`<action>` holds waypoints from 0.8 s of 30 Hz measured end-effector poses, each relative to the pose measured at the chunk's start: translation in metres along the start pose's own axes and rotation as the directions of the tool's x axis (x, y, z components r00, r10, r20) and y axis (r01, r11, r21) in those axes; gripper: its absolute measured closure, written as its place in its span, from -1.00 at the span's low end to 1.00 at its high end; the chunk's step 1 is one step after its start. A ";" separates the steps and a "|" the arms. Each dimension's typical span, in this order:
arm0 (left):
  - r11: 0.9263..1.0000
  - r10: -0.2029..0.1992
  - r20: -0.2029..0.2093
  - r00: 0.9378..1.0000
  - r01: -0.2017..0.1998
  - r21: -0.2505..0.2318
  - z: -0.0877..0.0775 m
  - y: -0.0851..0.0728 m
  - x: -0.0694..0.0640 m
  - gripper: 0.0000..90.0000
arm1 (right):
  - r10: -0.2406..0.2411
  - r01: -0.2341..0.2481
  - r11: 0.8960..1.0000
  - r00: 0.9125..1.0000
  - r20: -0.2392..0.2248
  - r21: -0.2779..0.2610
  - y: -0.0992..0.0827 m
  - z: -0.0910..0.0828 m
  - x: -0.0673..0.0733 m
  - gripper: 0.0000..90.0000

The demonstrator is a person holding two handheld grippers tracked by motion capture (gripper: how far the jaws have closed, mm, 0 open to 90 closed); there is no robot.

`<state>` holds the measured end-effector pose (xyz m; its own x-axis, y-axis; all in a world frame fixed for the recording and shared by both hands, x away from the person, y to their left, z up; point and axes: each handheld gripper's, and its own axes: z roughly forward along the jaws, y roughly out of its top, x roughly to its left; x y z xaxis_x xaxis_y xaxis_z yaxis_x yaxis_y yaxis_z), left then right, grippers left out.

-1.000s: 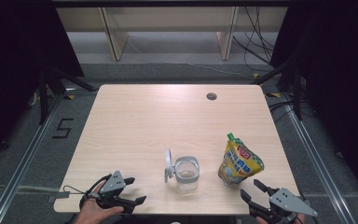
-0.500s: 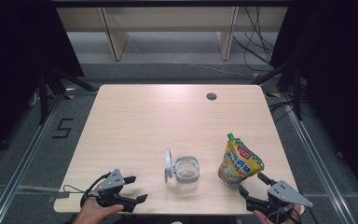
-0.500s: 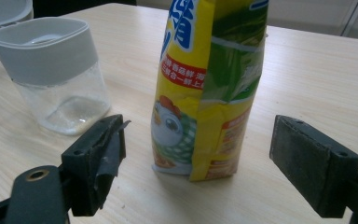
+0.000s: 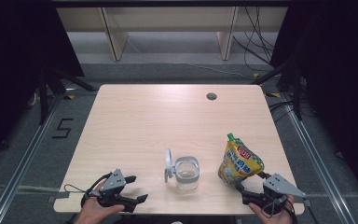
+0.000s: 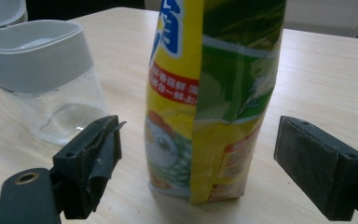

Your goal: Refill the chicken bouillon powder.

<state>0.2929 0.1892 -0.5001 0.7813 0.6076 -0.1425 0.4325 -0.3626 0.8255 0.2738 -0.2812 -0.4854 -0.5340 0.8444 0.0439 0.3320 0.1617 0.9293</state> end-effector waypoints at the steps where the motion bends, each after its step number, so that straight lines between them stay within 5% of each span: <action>1: 1.000 0.014 0.003 1.000 -0.014 0.000 0.000 0.001 0.001 -0.58 | -0.006 0.006 1.000 1.000 -0.003 0.004 0.000 0.001 0.000 -0.65; 2: 1.000 0.026 0.010 1.000 -0.026 -0.009 0.001 0.001 0.002 -0.57 | 0.020 -0.020 1.000 1.000 -0.004 -0.008 0.000 0.002 0.001 -0.65; 3: 1.000 -0.007 0.006 1.000 0.007 -0.002 0.002 0.000 0.000 -0.57 | -0.004 0.004 1.000 1.000 -0.016 -0.022 0.000 0.005 0.000 -0.65; 4: 1.000 -0.006 0.008 1.000 0.006 0.004 0.002 0.000 0.000 -0.57 | 0.010 -0.010 1.000 1.000 0.010 -0.008 0.000 0.005 0.001 -0.65; 10: 1.000 0.022 0.001 1.000 -0.022 0.017 0.001 0.001 -0.001 -0.57 | -0.016 0.016 1.000 1.000 -0.002 0.003 0.003 0.013 0.000 -0.64; 11: 0.999 0.024 0.003 1.000 -0.024 0.026 0.001 0.001 -0.001 -0.57 | 0.023 -0.023 1.000 1.000 0.005 0.005 0.002 0.013 0.003 -0.64; 12: 0.999 0.031 -0.003 1.000 -0.031 0.034 0.001 0.001 0.000 -0.58 | -0.010 0.010 1.000 1.000 -0.005 -0.026 0.002 0.017 0.000 -0.64; 16: 1.000 0.004 0.009 1.000 -0.004 0.017 0.003 0.000 -0.002 -0.57 | 0.012 -0.012 1.000 1.000 0.016 -0.008 0.004 0.019 0.001 -0.64; 19: 0.999 0.038 0.012 0.999 -0.039 0.007 0.002 0.000 0.000 -0.57 | 0.009 -0.008 0.999 1.000 0.020 -0.041 0.002 0.025 0.000 -0.63; 20: 1.000 -0.001 0.017 1.000 0.001 0.013 0.002 -0.001 -0.001 -0.57 | -0.018 0.019 0.999 1.000 0.024 -0.037 0.003 0.026 -0.002 -0.60; 24: 1.000 -0.007 0.026 1.000 0.007 0.001 0.004 -0.002 0.000 -0.57 | -0.017 0.017 0.998 1.000 0.004 -0.062 0.003 0.030 -0.002 -0.54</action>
<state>0.2940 0.1869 -0.5039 0.7899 0.5914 -0.1625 0.4384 -0.3593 0.8238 0.2990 -0.2671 -0.4931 -0.5360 0.8438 0.0269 0.2741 0.1439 0.9509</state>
